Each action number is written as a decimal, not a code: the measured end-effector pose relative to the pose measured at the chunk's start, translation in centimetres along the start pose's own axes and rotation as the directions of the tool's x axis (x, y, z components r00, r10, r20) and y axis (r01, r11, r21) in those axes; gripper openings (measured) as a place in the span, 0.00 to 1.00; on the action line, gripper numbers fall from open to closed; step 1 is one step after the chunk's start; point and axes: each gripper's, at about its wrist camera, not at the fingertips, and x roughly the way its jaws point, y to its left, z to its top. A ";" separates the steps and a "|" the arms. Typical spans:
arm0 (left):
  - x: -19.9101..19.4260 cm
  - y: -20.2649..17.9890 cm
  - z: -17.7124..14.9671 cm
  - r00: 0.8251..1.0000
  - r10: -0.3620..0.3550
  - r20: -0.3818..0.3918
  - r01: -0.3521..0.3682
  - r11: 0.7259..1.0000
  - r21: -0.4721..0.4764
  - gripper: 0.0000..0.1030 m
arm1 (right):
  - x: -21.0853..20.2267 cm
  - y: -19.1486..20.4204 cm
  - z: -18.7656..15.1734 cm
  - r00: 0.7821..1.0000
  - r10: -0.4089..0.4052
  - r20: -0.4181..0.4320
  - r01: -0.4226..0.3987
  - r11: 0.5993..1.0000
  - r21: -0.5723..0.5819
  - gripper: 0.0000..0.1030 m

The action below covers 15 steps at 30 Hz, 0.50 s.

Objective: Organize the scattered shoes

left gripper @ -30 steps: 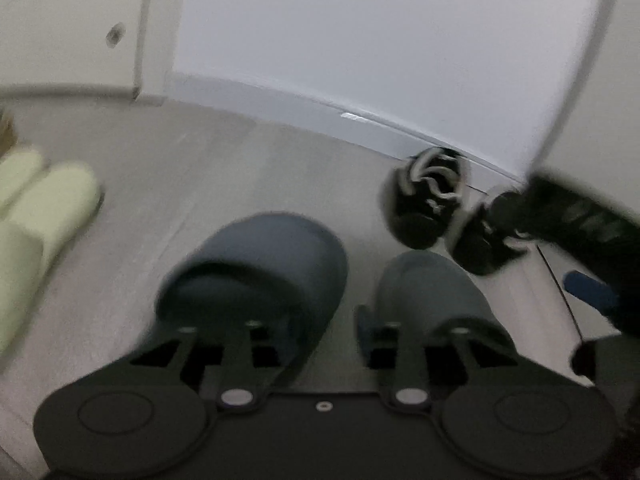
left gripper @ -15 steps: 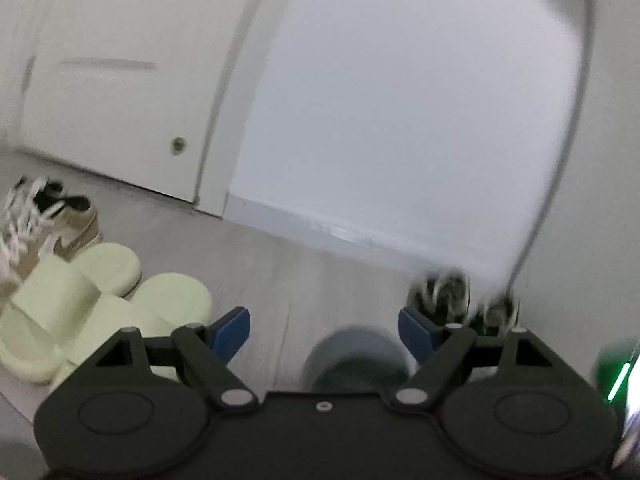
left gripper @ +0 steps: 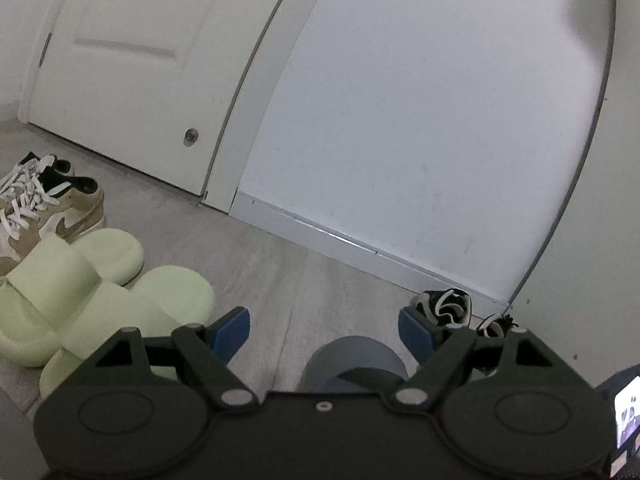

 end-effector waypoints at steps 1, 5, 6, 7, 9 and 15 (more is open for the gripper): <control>0.0 -0.1 0.0 1.000 0.000 -0.002 0.000 1.000 0.006 0.80 | 0.0 -0.1 0.1 0.999 -0.052 -0.005 0.052 0.998 -0.035 0.83; 0.0 -0.3 0.0 1.000 0.002 -0.006 -0.002 1.000 0.014 0.80 | -0.4 -1.2 0.1 0.979 -0.202 0.006 0.202 0.977 -0.066 0.83; 0.0 -0.2 0.0 1.000 -0.001 -0.005 0.001 1.000 0.014 0.80 | -1.2 -2.1 0.2 0.986 -0.159 0.044 0.158 0.987 0.013 0.83; -0.1 -0.2 0.0 1.000 -0.002 -0.006 0.002 1.000 0.014 0.80 | -1.9 -2.8 0.3 0.992 -0.097 0.086 0.090 0.992 0.083 0.82; 0.1 -0.3 -0.1 1.000 0.002 -0.016 -0.001 1.000 0.022 0.80 | -2.9 -3.7 0.6 0.985 0.033 0.167 -0.067 0.978 0.198 0.82; 0.4 -0.6 -0.4 0.999 0.016 -0.042 -0.014 0.998 0.054 0.80 | -1.0 -4.0 1.7 0.962 0.130 0.240 -0.212 0.909 0.358 0.52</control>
